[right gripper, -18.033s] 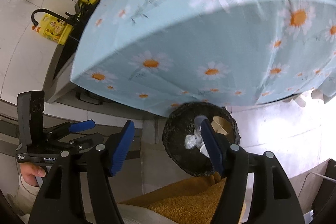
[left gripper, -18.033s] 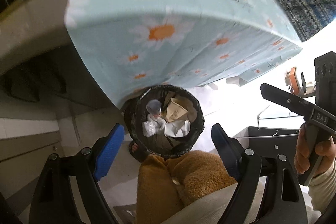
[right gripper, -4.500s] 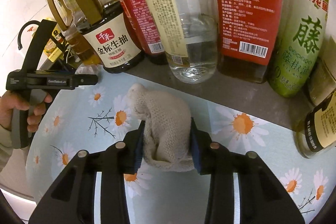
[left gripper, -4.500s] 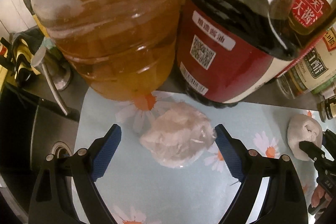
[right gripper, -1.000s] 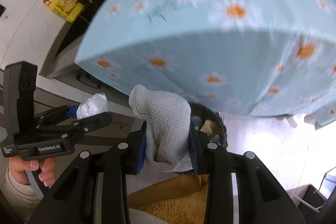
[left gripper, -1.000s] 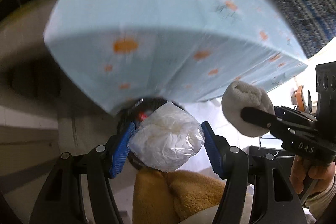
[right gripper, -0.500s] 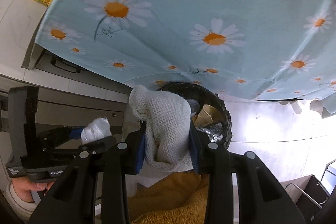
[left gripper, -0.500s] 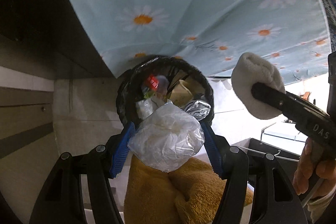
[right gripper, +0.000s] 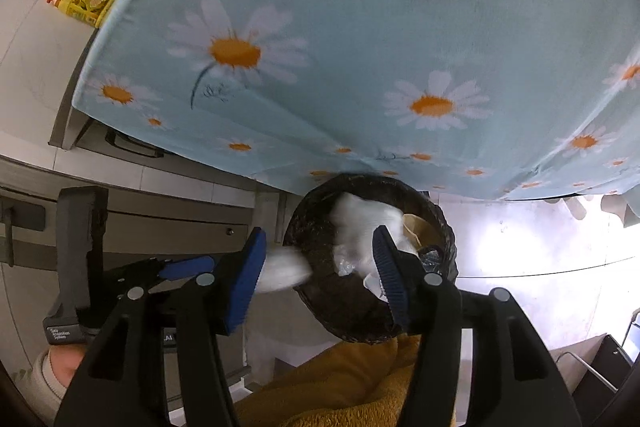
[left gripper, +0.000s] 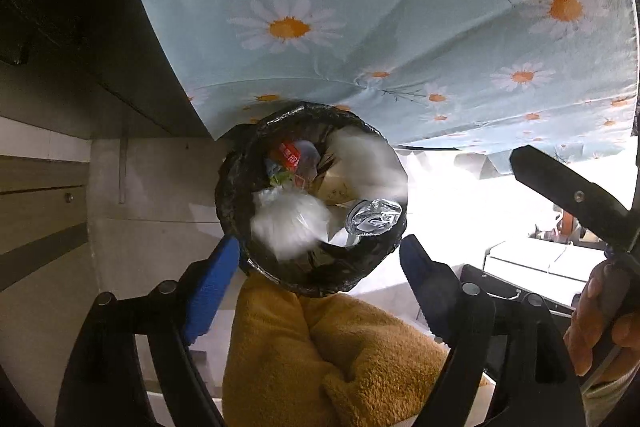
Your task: Collect trash
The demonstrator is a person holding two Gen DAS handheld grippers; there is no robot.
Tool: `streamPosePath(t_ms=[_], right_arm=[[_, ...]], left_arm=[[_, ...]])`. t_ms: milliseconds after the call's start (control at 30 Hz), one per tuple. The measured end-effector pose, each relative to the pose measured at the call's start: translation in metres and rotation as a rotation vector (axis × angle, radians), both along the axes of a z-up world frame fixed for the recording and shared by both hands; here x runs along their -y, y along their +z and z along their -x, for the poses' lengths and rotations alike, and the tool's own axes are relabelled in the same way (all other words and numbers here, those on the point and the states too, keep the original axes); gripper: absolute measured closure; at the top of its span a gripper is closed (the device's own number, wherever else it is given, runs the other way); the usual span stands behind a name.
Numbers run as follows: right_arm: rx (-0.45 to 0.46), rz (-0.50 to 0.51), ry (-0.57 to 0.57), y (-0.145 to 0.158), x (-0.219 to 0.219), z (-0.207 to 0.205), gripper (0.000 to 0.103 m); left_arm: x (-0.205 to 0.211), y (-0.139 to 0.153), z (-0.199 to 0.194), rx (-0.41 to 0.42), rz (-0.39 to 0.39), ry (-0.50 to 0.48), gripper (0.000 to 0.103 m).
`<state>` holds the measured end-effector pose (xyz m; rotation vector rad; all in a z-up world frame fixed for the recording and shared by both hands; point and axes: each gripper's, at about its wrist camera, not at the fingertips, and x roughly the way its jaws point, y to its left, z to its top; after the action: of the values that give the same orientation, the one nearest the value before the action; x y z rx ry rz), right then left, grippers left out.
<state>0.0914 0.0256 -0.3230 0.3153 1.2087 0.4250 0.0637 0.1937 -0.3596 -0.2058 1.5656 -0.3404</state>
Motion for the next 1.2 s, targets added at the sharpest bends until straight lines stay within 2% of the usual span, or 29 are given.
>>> streamPosePath(t_ms=[367, 633, 733, 933, 1067, 1167, 1200], right_arm=[[0.018, -0.007, -0.036, 0.020, 0.012, 0.005, 0.047], [0.093, -0.022, -0.068, 0.057, 0.034, 0.022, 0.047], [0.128, -0.029, -0.080, 0.073, 0.046, 0.030, 0.039], [0.222, -0.028, -0.061, 0.111, 0.062, 0.044, 0.035], [0.296, -0.022, -0.053, 0.141, 0.072, 0.054, 0.023], [0.359, -0.001, -0.047, 0.164, 0.080, 0.062, 0.020], [0.384, 0.010, -0.046, 0.174, 0.083, 0.066, 0.016]], left_arm=[[0.003, 0.022, -0.001, 0.025, -0.009, -0.031, 0.023], [0.009, 0.087, 0.000, 0.170, -0.006, -0.026, 0.023], [0.011, 0.112, 0.000, 0.222, -0.012, -0.003, 0.023], [0.021, 0.157, 0.009, 0.313, -0.031, 0.016, 0.023], [0.025, 0.185, 0.017, 0.359, -0.050, 0.023, 0.023], [0.026, 0.209, 0.023, 0.400, -0.054, 0.048, 0.023], [0.027, 0.217, 0.026, 0.412, -0.051, 0.055, 0.023]])
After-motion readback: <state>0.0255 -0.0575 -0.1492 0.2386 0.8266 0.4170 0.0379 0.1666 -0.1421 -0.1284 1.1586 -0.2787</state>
